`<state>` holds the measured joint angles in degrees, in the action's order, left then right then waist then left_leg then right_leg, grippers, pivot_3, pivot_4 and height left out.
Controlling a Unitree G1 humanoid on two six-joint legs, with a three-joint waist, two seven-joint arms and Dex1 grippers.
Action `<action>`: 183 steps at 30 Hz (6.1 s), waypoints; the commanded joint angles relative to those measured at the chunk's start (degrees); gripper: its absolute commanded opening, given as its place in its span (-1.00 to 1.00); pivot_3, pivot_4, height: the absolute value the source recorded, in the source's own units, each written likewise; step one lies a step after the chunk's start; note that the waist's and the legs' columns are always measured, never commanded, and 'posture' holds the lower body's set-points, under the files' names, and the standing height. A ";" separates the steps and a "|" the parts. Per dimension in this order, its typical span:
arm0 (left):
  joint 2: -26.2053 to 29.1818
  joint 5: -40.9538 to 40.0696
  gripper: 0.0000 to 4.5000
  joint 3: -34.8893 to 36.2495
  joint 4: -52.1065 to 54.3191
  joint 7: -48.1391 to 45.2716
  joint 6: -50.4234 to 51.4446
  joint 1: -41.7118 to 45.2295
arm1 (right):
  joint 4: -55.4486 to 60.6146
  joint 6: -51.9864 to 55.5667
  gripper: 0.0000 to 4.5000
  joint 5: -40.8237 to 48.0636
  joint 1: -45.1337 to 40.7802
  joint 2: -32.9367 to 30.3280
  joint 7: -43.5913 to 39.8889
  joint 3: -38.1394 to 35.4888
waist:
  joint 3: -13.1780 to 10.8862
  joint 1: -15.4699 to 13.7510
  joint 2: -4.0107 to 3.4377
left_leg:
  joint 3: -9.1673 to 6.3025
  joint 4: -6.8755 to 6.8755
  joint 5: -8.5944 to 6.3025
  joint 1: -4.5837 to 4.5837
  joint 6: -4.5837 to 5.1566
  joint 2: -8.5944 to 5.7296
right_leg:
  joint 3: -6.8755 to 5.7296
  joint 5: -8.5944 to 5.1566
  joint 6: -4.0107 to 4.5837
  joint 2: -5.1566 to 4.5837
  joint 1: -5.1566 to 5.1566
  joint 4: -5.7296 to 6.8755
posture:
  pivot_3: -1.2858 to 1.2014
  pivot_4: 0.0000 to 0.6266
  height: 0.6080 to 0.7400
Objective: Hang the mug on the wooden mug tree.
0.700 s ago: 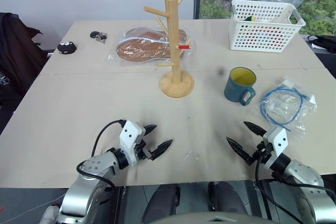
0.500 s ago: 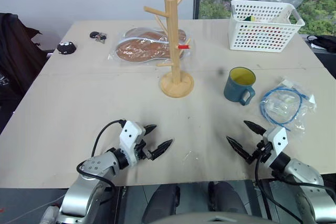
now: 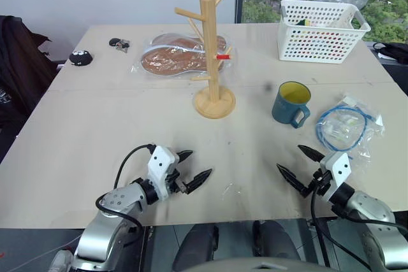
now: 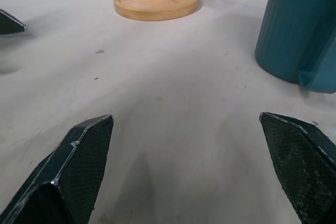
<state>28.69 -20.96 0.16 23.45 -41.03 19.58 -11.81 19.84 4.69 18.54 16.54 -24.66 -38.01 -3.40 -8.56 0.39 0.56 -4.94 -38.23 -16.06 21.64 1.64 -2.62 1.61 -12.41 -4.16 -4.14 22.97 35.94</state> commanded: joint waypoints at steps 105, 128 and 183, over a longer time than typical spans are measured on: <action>4.92 -2.18 1.00 -7.78 10.03 -0.85 8.88 27.17 | 6.08 40.21 -0.48 -8.98 -27.38 10.94 36.37 -3.14 | -0.53 0.40 -0.10 | -0.01 0.05 0.20 0.47 -0.31 -0.16 | 0.01 0.11 -0.16 0.06 0.50 0.03 | 0.03 -0.52 1.00; 4.33 -0.88 1.00 -7.60 10.26 -1.24 8.66 25.30 | 2.44 39.23 -0.98 -11.05 -28.33 11.15 35.20 -2.67 | -0.52 0.42 -0.11 | 0.00 0.05 0.20 0.46 -0.31 -0.15 | 0.02 0.11 -0.16 0.06 0.50 0.05 | 0.03 -0.52 1.00; -15.23 -9.05 1.00 6.58 6.93 11.30 -15.67 13.29 | -30.37 31.84 -0.46 -29.29 -93.85 -1.77 -22.04 27.89 | -0.58 0.42 -0.15 | -0.05 -0.03 0.20 1.14 -0.33 -0.15 | -0.06 0.15 -0.12 -0.09 1.17 0.02 | 0.03 -0.52 1.00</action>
<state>13.29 -29.42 6.56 29.45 -29.73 5.15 1.02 -12.83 36.19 -10.74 -75.53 -26.44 -60.75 26.84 -9.14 0.81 0.42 -5.00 -38.26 -15.86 22.78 1.31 -2.77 1.55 -12.26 -4.28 -4.24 24.14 35.96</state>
